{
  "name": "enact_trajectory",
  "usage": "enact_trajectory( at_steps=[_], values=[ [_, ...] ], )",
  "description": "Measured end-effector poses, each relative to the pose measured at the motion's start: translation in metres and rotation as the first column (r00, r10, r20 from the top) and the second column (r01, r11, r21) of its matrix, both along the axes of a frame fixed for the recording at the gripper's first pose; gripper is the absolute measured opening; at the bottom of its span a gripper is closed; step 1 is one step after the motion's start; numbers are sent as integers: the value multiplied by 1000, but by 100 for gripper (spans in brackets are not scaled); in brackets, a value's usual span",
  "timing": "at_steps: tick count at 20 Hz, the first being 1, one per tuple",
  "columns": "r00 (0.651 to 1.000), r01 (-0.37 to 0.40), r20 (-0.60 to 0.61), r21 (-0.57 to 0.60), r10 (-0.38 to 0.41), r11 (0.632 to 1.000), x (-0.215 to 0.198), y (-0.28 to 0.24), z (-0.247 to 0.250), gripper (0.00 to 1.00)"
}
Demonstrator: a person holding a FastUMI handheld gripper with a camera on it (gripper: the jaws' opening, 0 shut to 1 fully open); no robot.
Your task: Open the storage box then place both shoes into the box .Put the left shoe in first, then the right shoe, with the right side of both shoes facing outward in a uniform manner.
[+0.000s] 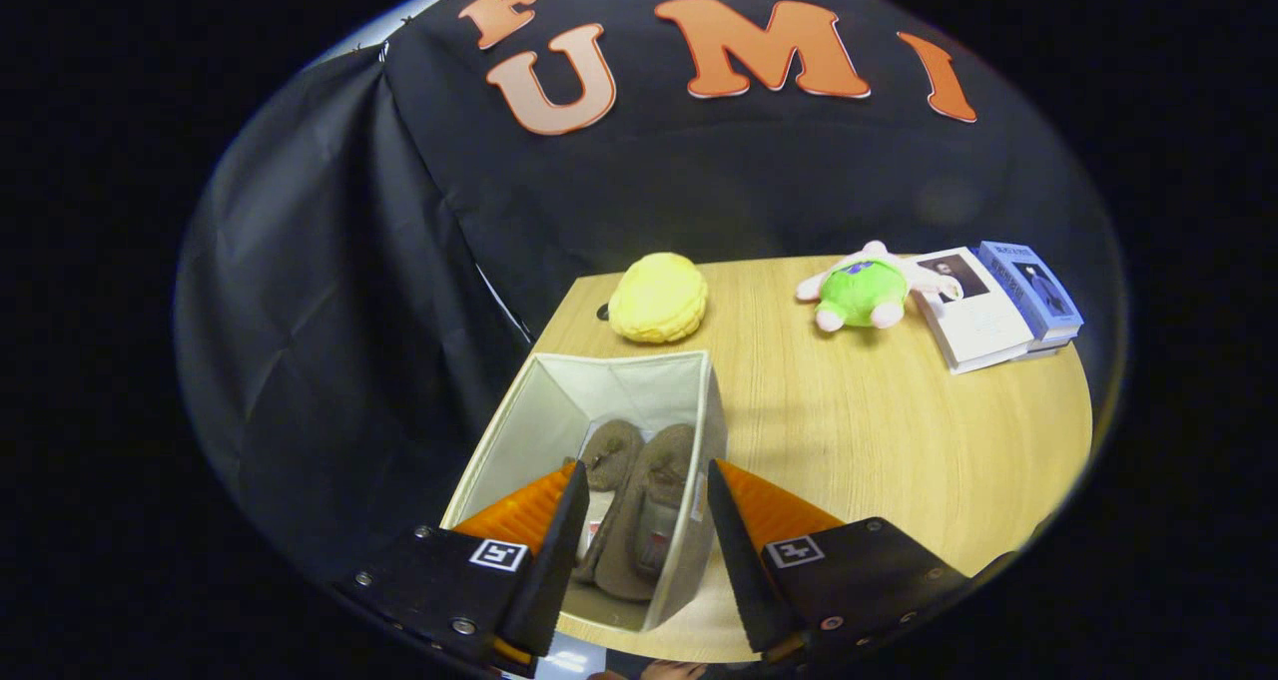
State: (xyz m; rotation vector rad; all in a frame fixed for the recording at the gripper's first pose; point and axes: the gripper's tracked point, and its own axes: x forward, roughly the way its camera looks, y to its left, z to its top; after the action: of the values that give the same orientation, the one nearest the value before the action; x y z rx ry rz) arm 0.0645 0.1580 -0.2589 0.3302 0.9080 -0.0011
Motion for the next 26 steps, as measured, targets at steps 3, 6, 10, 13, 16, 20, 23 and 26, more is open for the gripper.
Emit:
enact_trajectory(
  at_steps=[3,6,10,13,16,20,23,26],
  values=[
    [993,44,115,-49,-39,998,-11,-41,25,79],
    [970,90,232,-90,-67,992,-22,-84,51,82],
    [916,184,387,-183,-102,966,-39,-149,87,85],
    [873,199,484,-237,-62,951,-53,-175,114,86],
    [826,209,561,-233,-45,950,-71,-192,134,88],
    [742,232,669,-201,-39,952,-93,-212,169,89],
    [690,244,724,-245,10,938,-105,-224,194,89],
    [672,233,738,-287,59,929,-124,-226,205,89]
  ],
)
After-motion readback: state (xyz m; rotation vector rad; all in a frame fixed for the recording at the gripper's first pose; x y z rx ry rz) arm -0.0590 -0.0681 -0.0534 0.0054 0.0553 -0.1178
